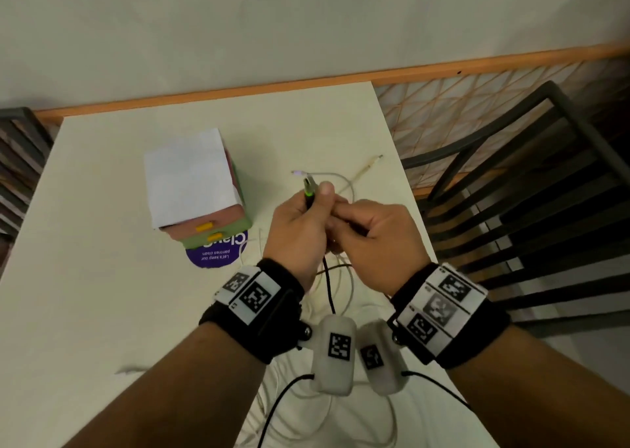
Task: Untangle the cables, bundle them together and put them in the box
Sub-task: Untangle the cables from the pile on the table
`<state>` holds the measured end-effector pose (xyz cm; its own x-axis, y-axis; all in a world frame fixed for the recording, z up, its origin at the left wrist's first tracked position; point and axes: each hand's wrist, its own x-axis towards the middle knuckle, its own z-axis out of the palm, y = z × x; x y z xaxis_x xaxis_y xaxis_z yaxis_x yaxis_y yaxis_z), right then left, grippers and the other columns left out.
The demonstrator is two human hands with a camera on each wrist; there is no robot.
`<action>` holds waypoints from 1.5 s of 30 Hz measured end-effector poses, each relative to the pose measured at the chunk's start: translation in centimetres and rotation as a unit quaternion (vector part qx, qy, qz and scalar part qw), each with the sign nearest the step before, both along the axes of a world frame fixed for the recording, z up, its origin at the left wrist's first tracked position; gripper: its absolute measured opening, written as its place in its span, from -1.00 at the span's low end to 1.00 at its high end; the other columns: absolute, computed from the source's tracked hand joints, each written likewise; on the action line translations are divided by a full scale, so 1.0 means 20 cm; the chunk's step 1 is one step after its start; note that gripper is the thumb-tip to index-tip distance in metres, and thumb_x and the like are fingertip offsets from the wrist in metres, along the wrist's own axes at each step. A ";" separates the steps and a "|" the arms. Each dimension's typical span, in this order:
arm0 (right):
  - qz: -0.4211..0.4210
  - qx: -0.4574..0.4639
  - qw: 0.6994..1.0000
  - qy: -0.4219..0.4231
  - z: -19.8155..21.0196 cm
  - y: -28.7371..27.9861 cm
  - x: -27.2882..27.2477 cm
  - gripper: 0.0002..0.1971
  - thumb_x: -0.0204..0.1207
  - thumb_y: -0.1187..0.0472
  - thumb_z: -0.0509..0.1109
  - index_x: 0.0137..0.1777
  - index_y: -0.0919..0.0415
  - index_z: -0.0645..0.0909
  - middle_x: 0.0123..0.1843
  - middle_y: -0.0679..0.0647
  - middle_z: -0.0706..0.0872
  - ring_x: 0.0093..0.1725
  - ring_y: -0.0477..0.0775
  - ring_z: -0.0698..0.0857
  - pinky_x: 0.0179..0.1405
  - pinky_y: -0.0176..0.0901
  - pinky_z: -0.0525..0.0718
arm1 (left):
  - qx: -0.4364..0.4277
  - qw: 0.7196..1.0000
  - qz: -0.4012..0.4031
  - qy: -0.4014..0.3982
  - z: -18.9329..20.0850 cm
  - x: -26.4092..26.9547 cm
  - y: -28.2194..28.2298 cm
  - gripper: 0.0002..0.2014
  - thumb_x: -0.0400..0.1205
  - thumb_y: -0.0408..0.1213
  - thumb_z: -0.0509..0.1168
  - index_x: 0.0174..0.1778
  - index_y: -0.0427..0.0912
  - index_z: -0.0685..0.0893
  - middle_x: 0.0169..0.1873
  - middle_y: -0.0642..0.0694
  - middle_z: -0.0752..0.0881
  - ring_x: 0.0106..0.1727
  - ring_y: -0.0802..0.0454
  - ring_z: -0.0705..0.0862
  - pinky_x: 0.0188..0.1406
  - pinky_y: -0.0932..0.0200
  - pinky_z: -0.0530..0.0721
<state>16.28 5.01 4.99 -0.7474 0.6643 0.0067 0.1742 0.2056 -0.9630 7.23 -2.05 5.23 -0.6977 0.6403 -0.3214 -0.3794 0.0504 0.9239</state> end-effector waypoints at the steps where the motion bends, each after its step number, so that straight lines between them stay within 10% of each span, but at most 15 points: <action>1: 0.004 -0.032 0.999 0.009 -0.01 0.01 0.01 -0.83 0.51 0.27 0.51 -0.03 -0.02 0.83 -0.26 0.02 0.82 -0.38 -0.05 0.76 -0.28 -0.09 0.76 | 0.008 0.999 0.031 0.007 0.02 -0.01 -0.01 -0.62 0.77 -0.11 0.20 -0.24 -0.30 0.62 -0.43 -0.21 0.64 -0.41 -0.08 0.61 -0.45 0.14 0.59; 7: 0.014 -0.049 0.999 -0.009 -0.09 0.04 0.06 -0.82 0.39 0.36 0.58 -0.31 0.05 0.77 -0.32 0.07 0.82 -0.29 -0.03 0.72 -0.14 0.01 0.74 | 0.140 0.983 0.004 -0.122 0.15 -0.08 -0.09 -0.52 0.65 -0.32 0.30 -0.57 -0.06 0.27 -0.70 0.02 0.21 -0.71 0.08 0.17 -0.65 0.24 0.26; 14: -0.012 -0.123 0.992 0.017 -0.10 0.12 0.07 -0.77 0.18 0.17 0.56 -0.52 0.18 0.56 -0.50 0.05 0.50 -0.42 -0.05 0.46 -0.28 -0.16 0.47 | 0.025 0.965 -0.097 0.241 0.19 -0.10 -0.16 -0.40 0.56 -0.11 0.50 -0.64 0.02 0.23 -0.65 0.10 0.18 -0.59 0.03 0.11 -0.52 0.25 0.16; 20: 0.014 -0.160 0.986 0.040 -0.05 0.09 0.01 -0.86 0.35 0.19 0.43 -0.31 0.27 0.61 -0.42 0.05 0.46 -0.44 -0.14 0.41 -0.35 -0.29 0.41 | -0.269 0.810 -0.266 0.448 0.23 -0.05 -0.13 -0.49 0.70 0.14 0.22 -0.50 -0.08 0.53 -0.64 0.01 0.45 -0.50 -0.03 0.48 -0.48 0.05 0.38; 25: 0.036 -0.196 0.978 0.069 -0.04 0.07 -0.02 -0.81 0.49 0.18 0.28 -0.26 0.24 0.64 -0.53 0.04 0.36 -0.51 -0.03 0.32 -0.44 -0.13 0.31 | -0.179 0.952 -0.084 0.233 0.15 -0.01 -0.06 -0.74 0.73 0.07 0.22 -0.03 0.04 0.75 0.17 0.32 0.74 -0.06 0.41 0.66 -0.15 0.40 0.55; 27: 0.048 -0.199 0.976 0.071 -0.03 0.06 -0.02 -0.82 0.48 0.25 0.26 -0.18 0.21 0.71 -0.57 -0.02 0.38 -0.52 -0.04 0.32 -0.47 -0.12 0.31 | -0.113 0.986 -0.065 0.102 0.15 0.04 -0.04 -0.70 0.71 -0.04 0.31 0.21 -0.13 0.77 -0.39 0.25 0.80 -0.48 0.45 0.61 -0.50 0.53 0.52; 29: 0.062 -0.192 0.977 0.070 -0.03 0.05 -0.01 -0.82 0.49 0.25 0.26 -0.16 0.18 0.71 -0.58 -0.06 0.40 -0.53 -0.05 0.33 -0.47 -0.16 0.35 | -0.077 0.994 -0.033 0.070 0.17 0.06 -0.04 -0.71 0.69 -0.13 0.36 0.25 -0.17 0.77 -0.66 0.21 0.68 -0.63 0.39 0.55 -0.53 0.48 0.60; 31: 0.070 -0.165 0.982 0.054 -0.03 0.06 0.00 -0.82 0.53 0.18 0.25 -0.22 0.18 0.64 -0.57 -0.09 0.38 -0.53 -0.05 0.33 -0.43 -0.16 0.41 | -0.052 0.995 0.055 0.067 0.18 0.00 -0.05 -0.77 0.64 -0.07 0.42 0.17 -0.02 0.82 -0.34 0.17 0.84 -0.40 0.33 0.66 0.00 -0.01 0.78; 35: 0.056 -0.167 0.983 0.051 -0.02 0.04 0.02 -0.84 0.51 0.16 0.26 -0.17 0.16 0.65 -0.58 -0.14 0.39 -0.54 -0.09 0.33 -0.36 -0.05 0.42 | -0.064 0.992 -0.010 0.109 0.17 -0.02 -0.05 -0.78 0.64 -0.08 0.43 0.14 -0.03 0.82 -0.60 0.16 0.74 -0.56 0.32 0.57 -0.44 0.26 0.53; 38: 0.077 -0.202 0.974 0.075 -0.02 0.02 0.00 -0.83 0.53 0.21 0.23 -0.06 0.13 0.67 -0.55 -0.16 0.44 -0.52 -0.09 0.32 -0.37 -0.06 0.45 | -0.056 0.987 -0.012 0.153 0.18 0.01 -0.04 -0.91 0.66 -0.17 0.42 0.00 0.02 0.84 -0.27 0.06 0.87 -0.22 0.33 0.79 -0.15 0.31 0.70; 40: 0.076 -0.210 0.972 0.071 -0.02 0.01 -0.01 -0.82 0.54 0.21 0.22 -0.18 0.10 0.65 -0.49 0.00 0.38 -0.50 -0.04 0.30 -0.27 0.04 0.45 | -0.050 0.989 0.060 0.128 0.20 0.00 -0.03 -0.91 0.67 -0.08 0.39 -0.04 0.12 0.82 -0.08 -0.01 0.80 0.12 -0.06 0.77 0.30 -0.09 0.61; 42: 0.072 -0.226 0.969 0.067 -0.03 0.00 -0.01 -0.83 0.54 0.23 0.24 -0.19 0.09 0.66 -0.44 0.09 0.37 -0.47 -0.01 0.32 -0.25 0.07 0.47 | -0.053 0.989 0.034 0.131 0.20 0.00 -0.03 -0.89 0.66 -0.07 0.39 0.01 0.08 0.82 -0.05 -0.11 0.78 0.04 -0.18 0.77 0.00 -0.25 0.76; 45: 0.070 -0.243 0.966 0.058 -0.03 -0.01 0.01 -0.77 0.61 0.28 0.25 -0.15 0.02 0.70 -0.37 0.02 0.48 -0.39 0.00 0.42 -0.24 0.06 0.61 | -0.060 0.976 -0.014 0.211 0.16 0.01 -0.04 -0.90 0.65 -0.17 0.43 -0.13 0.12 0.83 -0.35 0.13 0.82 -0.32 0.30 0.74 -0.20 0.25 0.66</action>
<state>16.53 4.89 4.30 -0.8430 0.5024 -0.1922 0.0632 -0.2624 -0.9629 7.43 -2.89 8.51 -0.7664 0.6370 -0.0823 0.0371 0.1718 0.9844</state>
